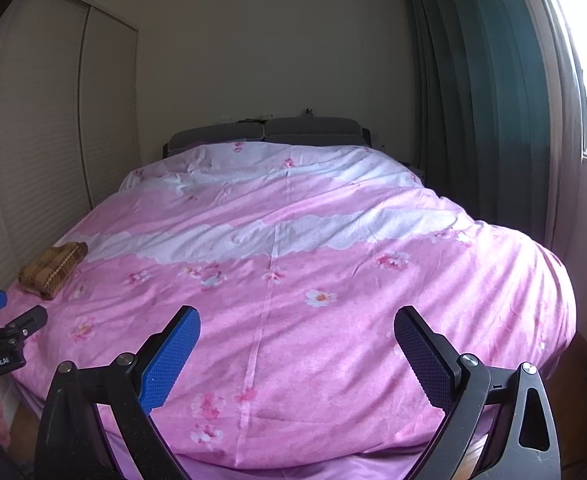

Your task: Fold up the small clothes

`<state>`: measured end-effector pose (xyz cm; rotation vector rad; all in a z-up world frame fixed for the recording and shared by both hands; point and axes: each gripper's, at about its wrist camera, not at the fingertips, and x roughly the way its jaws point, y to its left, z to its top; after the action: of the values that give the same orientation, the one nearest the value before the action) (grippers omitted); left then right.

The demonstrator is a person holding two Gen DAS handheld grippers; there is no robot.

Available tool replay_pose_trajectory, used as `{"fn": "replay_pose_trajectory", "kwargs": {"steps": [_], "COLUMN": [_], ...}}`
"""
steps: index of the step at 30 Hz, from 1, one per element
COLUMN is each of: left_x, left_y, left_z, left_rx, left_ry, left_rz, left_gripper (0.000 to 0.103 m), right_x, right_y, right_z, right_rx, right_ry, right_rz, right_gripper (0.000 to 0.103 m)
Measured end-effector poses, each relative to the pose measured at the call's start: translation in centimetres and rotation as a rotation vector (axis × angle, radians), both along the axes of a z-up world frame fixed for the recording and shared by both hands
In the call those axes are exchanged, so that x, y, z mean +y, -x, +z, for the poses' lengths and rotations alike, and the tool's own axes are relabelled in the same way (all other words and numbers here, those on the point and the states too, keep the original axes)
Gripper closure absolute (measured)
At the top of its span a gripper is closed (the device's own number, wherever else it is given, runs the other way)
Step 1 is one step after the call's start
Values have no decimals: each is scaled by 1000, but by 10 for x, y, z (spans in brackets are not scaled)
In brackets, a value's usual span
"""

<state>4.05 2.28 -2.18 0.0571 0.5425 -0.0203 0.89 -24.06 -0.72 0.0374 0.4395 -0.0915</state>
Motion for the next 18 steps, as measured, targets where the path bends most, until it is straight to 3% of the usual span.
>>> {"fn": "replay_pose_trajectory", "kwargs": {"steps": [18], "left_x": [0], "left_y": [2], "left_z": [4], "left_rx": [-7], "left_ry": [3], "left_rz": [-6], "left_gripper": [0], "right_x": [-3], "right_y": [-3], "right_z": [0], "right_rx": [-8], "right_ry": [3], "right_rz": [-11], "right_gripper": [5]}}
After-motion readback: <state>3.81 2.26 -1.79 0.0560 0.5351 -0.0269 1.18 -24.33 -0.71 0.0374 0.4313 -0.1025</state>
